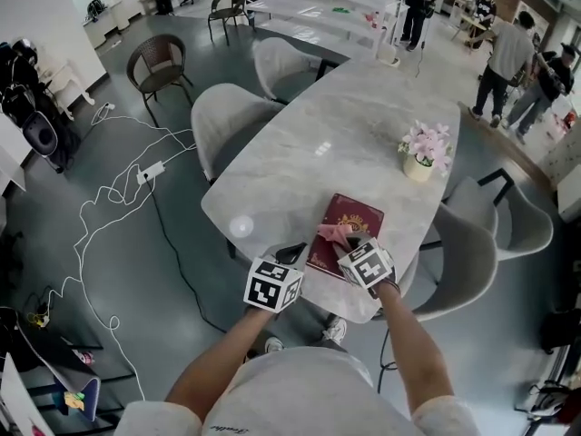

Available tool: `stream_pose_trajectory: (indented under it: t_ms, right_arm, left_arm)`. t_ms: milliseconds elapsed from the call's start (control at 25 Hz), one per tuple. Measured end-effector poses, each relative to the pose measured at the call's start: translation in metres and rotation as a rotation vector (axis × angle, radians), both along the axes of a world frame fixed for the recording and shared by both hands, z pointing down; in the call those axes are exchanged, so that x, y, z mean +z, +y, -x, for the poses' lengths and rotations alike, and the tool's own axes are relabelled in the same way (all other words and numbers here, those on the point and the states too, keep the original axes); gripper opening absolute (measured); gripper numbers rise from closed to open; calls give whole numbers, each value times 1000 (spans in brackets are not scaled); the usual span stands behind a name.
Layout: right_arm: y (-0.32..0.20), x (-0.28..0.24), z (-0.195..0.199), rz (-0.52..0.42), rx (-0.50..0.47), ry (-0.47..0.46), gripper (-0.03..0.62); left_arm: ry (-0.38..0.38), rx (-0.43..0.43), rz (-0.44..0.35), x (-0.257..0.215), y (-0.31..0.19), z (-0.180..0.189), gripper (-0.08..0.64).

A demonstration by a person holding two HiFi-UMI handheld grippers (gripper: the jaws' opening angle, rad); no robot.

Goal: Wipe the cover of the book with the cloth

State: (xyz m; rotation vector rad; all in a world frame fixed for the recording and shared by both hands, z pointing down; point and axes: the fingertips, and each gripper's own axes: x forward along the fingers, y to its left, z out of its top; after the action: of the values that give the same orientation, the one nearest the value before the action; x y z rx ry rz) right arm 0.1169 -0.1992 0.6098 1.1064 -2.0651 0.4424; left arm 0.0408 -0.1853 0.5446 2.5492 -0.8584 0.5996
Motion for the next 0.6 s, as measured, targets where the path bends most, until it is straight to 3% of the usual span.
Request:
stream_pose_trajectory:
  t_ms: [600]
  right_arm:
    - [29,1,23,17,24,-1,18]
  left_arm:
    - [2,38,11,4,16,20,6]
